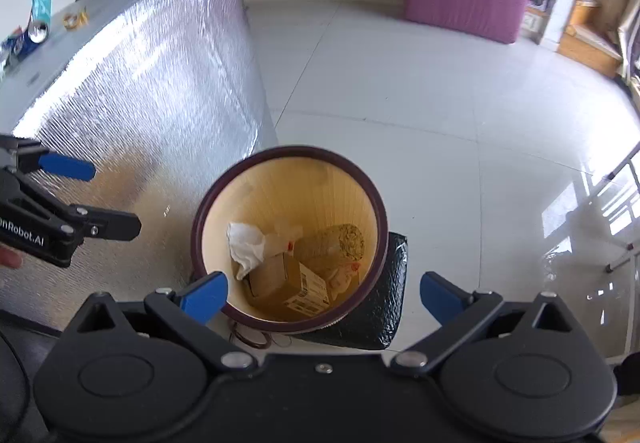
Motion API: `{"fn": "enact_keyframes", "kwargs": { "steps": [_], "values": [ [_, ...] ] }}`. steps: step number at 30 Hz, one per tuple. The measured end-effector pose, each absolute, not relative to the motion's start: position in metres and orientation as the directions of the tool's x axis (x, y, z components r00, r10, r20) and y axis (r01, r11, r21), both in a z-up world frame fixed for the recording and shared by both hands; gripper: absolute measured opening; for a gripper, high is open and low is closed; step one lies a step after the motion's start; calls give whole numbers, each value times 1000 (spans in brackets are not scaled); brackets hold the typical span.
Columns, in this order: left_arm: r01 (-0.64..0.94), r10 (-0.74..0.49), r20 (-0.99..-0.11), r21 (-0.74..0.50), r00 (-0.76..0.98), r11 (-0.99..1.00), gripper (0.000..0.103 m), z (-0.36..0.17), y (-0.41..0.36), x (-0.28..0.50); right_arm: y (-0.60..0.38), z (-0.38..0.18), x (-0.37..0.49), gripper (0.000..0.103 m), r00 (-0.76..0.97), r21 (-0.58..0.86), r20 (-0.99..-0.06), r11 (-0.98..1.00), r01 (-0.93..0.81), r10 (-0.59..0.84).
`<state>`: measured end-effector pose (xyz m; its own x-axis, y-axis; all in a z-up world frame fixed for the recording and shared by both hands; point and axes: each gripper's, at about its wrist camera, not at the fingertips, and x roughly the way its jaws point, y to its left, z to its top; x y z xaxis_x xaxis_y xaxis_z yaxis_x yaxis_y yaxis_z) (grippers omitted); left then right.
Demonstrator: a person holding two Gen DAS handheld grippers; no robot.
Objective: Collect trash
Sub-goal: 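Move both tools back from the bin toward the table trash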
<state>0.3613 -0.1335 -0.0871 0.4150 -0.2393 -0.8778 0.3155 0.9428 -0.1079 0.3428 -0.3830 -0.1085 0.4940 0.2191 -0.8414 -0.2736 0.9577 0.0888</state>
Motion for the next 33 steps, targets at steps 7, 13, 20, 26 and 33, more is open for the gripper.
{"fn": "enact_keyframes", "kwargs": {
  "steps": [7,13,20,26,33],
  "values": [
    [318,-272,-829,-122,489,940,103,-56,-126,328,-387,-80,306,103,567,117,-798,976,-184,203],
    [301,-276,-798,-124,535,945,103,-37,-115,306,-388,-59,277,103,629,137,-755,982,-128,187],
    [295,-285,-752,-126,594,947,103,-16,-102,279,-382,-36,243,103,682,140,-713,986,-90,164],
    [272,-293,-716,-148,634,951,103,-4,-87,258,-372,-21,215,103,724,134,-675,988,-72,145],
    [239,-281,-666,-157,691,958,103,9,-60,237,-362,-14,192,103,765,134,-633,990,-45,120]
  ]
}}
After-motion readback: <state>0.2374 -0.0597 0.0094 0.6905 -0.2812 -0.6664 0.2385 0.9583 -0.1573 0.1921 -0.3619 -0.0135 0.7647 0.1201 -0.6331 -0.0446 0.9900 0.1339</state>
